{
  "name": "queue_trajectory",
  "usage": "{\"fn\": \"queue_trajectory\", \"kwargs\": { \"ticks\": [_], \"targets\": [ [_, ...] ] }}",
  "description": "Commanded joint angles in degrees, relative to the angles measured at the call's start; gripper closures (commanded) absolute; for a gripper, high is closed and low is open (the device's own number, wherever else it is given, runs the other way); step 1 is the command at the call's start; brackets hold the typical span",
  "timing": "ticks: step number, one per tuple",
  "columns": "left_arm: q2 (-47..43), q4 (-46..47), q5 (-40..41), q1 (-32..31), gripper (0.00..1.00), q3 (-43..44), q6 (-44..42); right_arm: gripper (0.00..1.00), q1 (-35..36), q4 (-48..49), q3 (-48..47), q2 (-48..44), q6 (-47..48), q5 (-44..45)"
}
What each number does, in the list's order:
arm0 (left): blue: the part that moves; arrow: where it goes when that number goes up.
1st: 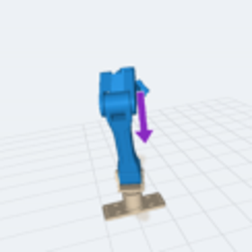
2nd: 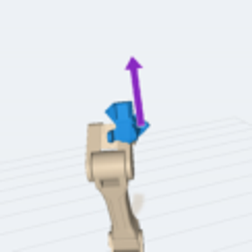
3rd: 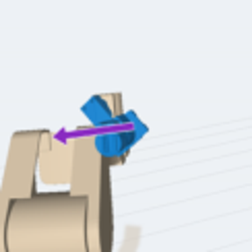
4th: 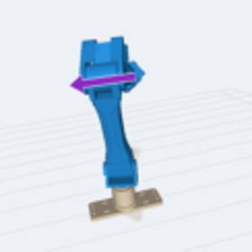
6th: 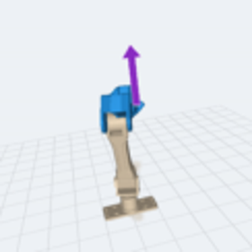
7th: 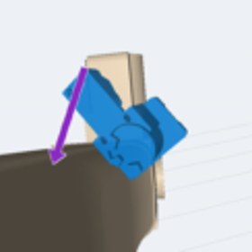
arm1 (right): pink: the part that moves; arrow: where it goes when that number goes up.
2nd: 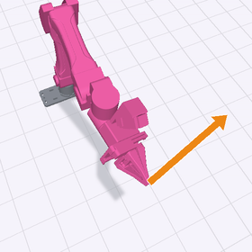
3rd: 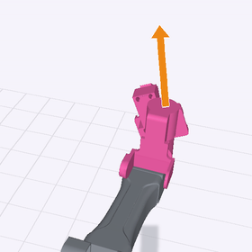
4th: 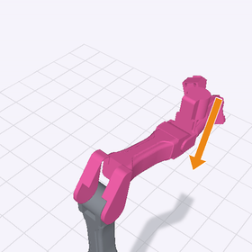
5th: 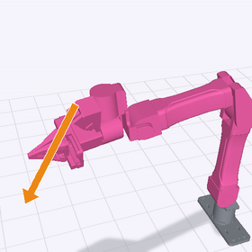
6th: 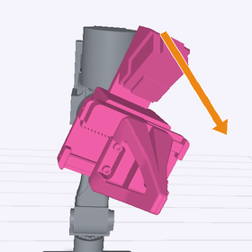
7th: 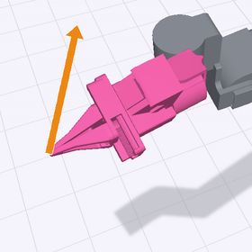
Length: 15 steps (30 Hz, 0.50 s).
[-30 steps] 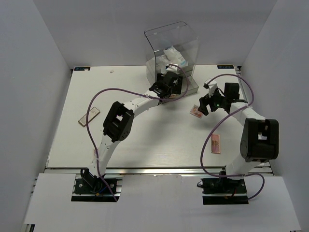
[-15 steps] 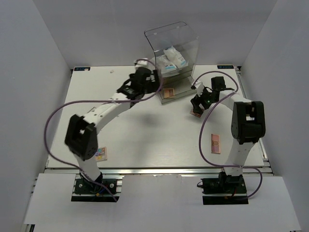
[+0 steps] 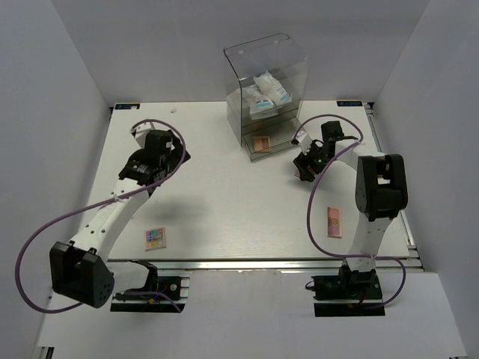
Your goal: Organize the makeup
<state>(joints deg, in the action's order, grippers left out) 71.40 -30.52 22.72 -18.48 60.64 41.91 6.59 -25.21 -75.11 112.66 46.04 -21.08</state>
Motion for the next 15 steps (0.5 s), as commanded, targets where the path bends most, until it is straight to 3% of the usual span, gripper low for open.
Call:
{"fn": "queue_trajectory", "kwargs": {
  "ticks": [1,5,6,8,9,11,15],
  "targets": [
    [-2.83,-7.52,1.71,1.6,0.02,-1.75,4.05,0.24,0.35,-2.12,2.16,-0.25,0.63,2.44],
    [-5.46,-12.18,-0.03,4.93,0.02,-5.7,9.14,0.54,0.27,-2.03,2.78,-0.69,2.56,2.8],
    [-6.17,-12.54,-0.74,5.73,0.02,-6.75,11.07,0.68,0.27,-2.73,2.34,-0.86,3.0,2.1],
    [-8.54,-13.68,-2.58,8.09,0.02,-9.82,13.01,0.82,0.35,-3.79,1.55,-2.09,3.26,0.79],
    [-9.16,-14.38,-2.94,8.89,0.02,-10.62,14.76,0.95,0.35,-4.92,0.33,-2.88,3.0,-2.18],
    [-10.39,-16.75,-3.47,10.92,0.02,-12.2,15.65,1.0,0.35,-5.02,-0.65,-6.65,1.95,-5.88],
    [-12.33,-18.96,-4.35,13.03,0.02,-14.23,16.36,1.0,0.79,1.46,-4.16,-11.5,-9.1,-12.48]
  ]
}}
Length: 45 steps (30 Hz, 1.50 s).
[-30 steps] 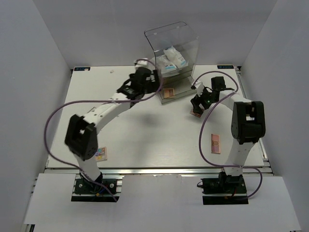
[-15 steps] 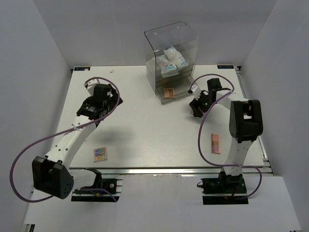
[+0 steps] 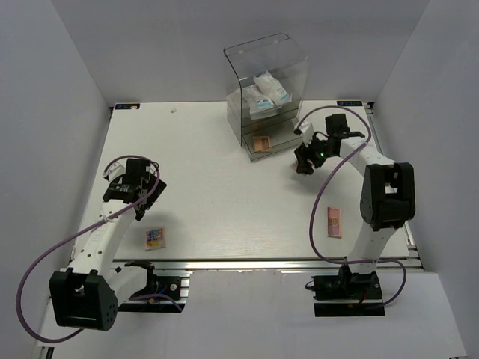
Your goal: Organize the makeup
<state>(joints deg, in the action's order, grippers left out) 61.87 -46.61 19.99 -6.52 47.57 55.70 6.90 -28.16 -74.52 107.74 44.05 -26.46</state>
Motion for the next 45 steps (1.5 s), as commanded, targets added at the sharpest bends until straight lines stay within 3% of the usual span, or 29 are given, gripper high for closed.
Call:
{"fn": "queue_trajectory", "kwargs": {
  "ticks": [1,4,7,11,16,19,20,23,34,45],
  "targets": [
    [-3.06,-2.87,-1.97,1.34,0.02,-1.6,2.57,1.0,0.66,8.7,-6.58,-6.76,-13.66,-6.94],
    [-3.94,-3.22,-3.81,1.87,0.02,-3.36,2.66,1.0,2.06,18.62,-8.44,-5.27,-26.24,-2.82],
    [-5.17,-4.1,-4.34,1.95,0.02,-4.85,3.18,0.98,3.82,27.94,-8.97,-2.82,-32.43,3.32],
    [-7.46,-5.51,-4.43,1.95,0.02,-6.7,5.02,0.83,5.58,37.18,-9.85,1.14,-38.5,9.13],
    [-9.48,-4.98,-6.89,1.95,0.02,-9.6,8.63,0.67,5.76,40.55,-14.24,7.56,-41.68,12.83],
    [-10.45,-4.63,-7.51,1.95,0.02,-10.66,9.95,0.48,5.76,40.82,-16.44,10.38,-41.5,13.54],
    [-10.62,-4.72,-7.33,1.95,0.02,-10.57,10.13,0.35,5.76,40.64,-16.71,10.82,-41.16,13.54],
    [-10.28,-5.42,-6.55,1.95,0.02,-10.13,9.78,0.11,5.85,40.38,-16.89,11.7,-39.05,13.62],
    [-3.08,-12.0,-4.43,2.04,0.02,-7.32,14.61,0.11,5.32,37.39,-10.65,3.89,-35.96,9.33],
    [-0.96,-12.19,-6.8,2.83,0.02,-10.92,23.74,0.11,4.27,38.54,3.32,-8.25,-39.04,6.16]
  ]
}}
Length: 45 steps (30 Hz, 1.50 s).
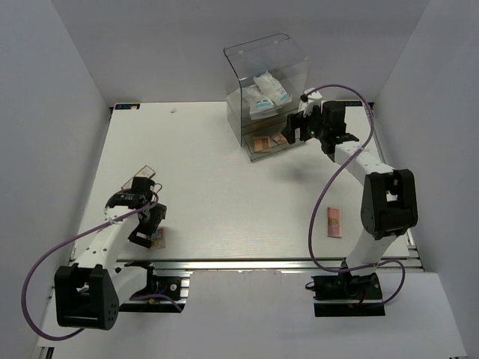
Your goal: Organize the makeup
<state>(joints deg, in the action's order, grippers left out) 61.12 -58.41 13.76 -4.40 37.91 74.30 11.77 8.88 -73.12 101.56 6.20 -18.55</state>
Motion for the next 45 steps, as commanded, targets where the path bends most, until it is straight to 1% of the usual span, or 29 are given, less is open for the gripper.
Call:
{"fn": "queue_trajectory", "kwargs": {
  "ticks": [1,4,6,15,16,17,22,25,26,29,32,33,35,36,37,39,40,42,45],
  "targets": [
    [-0.56,1.09,-0.84,0.89,0.02,-2.04,6.72,0.11,-0.78,1.31,2.28,-2.33,-1.53,-1.93],
    [-1.18,5.32,-2.59,1.68,0.02,-5.56,13.04,0.11,-1.13,-0.79,2.63,-2.51,-2.85,-3.07],
    [0.13,7.34,-3.73,2.12,0.02,-6.97,14.46,0.11,-1.31,-1.5,3.42,-2.94,-3.29,-3.51],
    [4.18,12.44,-2.86,4.31,0.02,-8.03,14.03,0.11,-1.84,-2.38,5.97,-5.49,-2.68,-4.04],
    [4.7,12.71,-2.77,6.58,0.02,-8.55,13.68,0.11,-2.01,-2.64,6.41,-5.84,-2.68,-4.13],
    [4.97,12.8,-2.77,6.95,0.02,-8.73,13.59,0.11,-2.1,-2.73,6.67,-6.02,-2.68,-4.13],
    [5.06,12.27,-3.21,8.45,0.07,-11.27,13.59,0.11,-3.15,-3.35,7.47,-7.25,-2.42,-4.13],
    [4.09,12.71,-3.74,9.15,0.13,-12.85,14.11,0.11,-3.86,-3.79,7.47,-7.78,-2.42,-4.31],
    [3.83,12.88,-4.0,9.24,0.17,-13.04,14.12,0.11,-4.03,-3.87,7.47,-7.78,-2.42,-4.39],
    [3.92,13.24,-4.0,9.41,0.25,-12.95,13.5,0.11,-4.39,-4.23,7.12,-8.04,-2.42,-4.66],
    [4.71,12.71,-3.65,9.41,0.39,-10.85,11.49,0.11,-4.56,-4.58,6.77,-8.39,-2.59,-4.92],
    [4.71,12.62,-3.3,9.41,0.48,-9.97,10.78,0.11,-4.56,-4.67,6.59,-8.48,-2.59,-5.01],
    [4.53,12.71,-2.95,9.5,0.56,-7.95,7.27,0.11,-4.56,-4.84,6.41,-8.92,-2.68,-5.18],
    [4.62,12.71,-2.43,9.41,0.62,-5.33,5.95,0.11,-4.65,-4.84,6.41,-9.18,-2.68,-5.18],
    [4.71,12.71,-2.42,9.5,0.63,-4.0,3.16,0.11,-4.56,-4.75,6.5,-9.45,-2.68,-5.27],
    [4.88,12.62,-3.21,9.41,0.66,-0.49,0.77,0.11,-4.65,-4.67,6.5,-9.89,-2.77,-5.45],
    [4.88,13.14,-4.0,9.41,0.69,0.4,-1.77,0.11,-4.65,-4.58,6.59,-10.24,-3.03,-5.62],
    [4.8,14.89,-5.58,9.33,0.72,1.9,-3.37,0.11,-4.65,-4.4,6.68,-10.33,-3.3,-5.71],
    [4.71,19.46,-11.11,7.93,0.75,2.96,-5.66,0.11,-4.65,-4.23,6.68,-10.68,-3.56,-5.71]
  ]
}}
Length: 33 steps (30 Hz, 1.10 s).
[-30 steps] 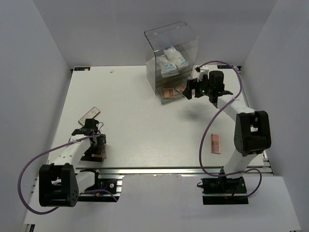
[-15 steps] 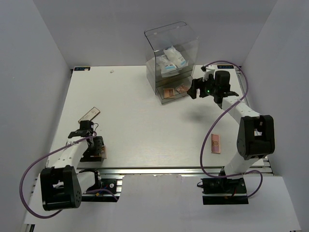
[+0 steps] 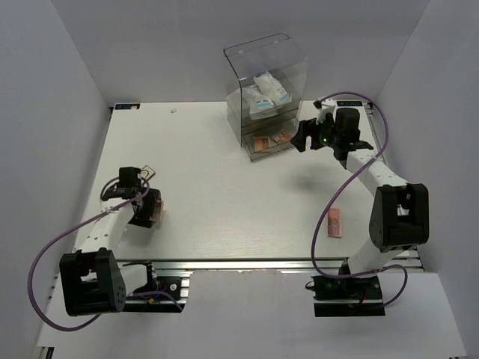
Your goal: Organize the makeup
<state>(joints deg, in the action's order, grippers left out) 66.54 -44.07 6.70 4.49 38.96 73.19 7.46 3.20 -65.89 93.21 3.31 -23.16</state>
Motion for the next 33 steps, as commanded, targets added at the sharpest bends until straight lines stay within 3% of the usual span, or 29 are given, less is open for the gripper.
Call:
{"fn": "queue_trajectory", "kwargs": {
  "ticks": [1,6,11,14,23,28,33],
  "targets": [
    [-0.54,6.62,-7.28,-1.5,0.77,1.91,-4.98,0.11,-0.26,1.46,-0.56,-2.33,-0.76,-1.1],
    [2.97,17.16,-12.5,-12.47,0.78,4.62,-3.93,0.11,-0.43,1.37,-0.91,-2.42,-0.5,-0.66],
    [13.33,25.6,-14.35,-25.64,0.78,14.97,-3.84,0.11,-0.69,1.37,-1.17,-2.86,-0.24,0.22],
    [21.15,27.54,-13.99,-30.4,0.78,22.7,-3.84,0.11,-1.22,1.11,-0.91,-3.3,-0.24,0.83],
    [43.13,24.92,-14.18,-39.03,0.8,46.71,-9.8,0.11,-6.23,1.19,2.43,-6.11,-0.59,0.83],
    [50.43,19.04,-4.1,-41.84,0.83,60.33,-19.83,0.11,-6.76,1.19,3.84,-7.16,-0.59,0.39],
    [54.22,17.44,0.24,-41.93,0.82,64.13,-21.34,0.11,-8.87,1.28,4.45,-7.08,-0.32,-0.04]
  ]
}}
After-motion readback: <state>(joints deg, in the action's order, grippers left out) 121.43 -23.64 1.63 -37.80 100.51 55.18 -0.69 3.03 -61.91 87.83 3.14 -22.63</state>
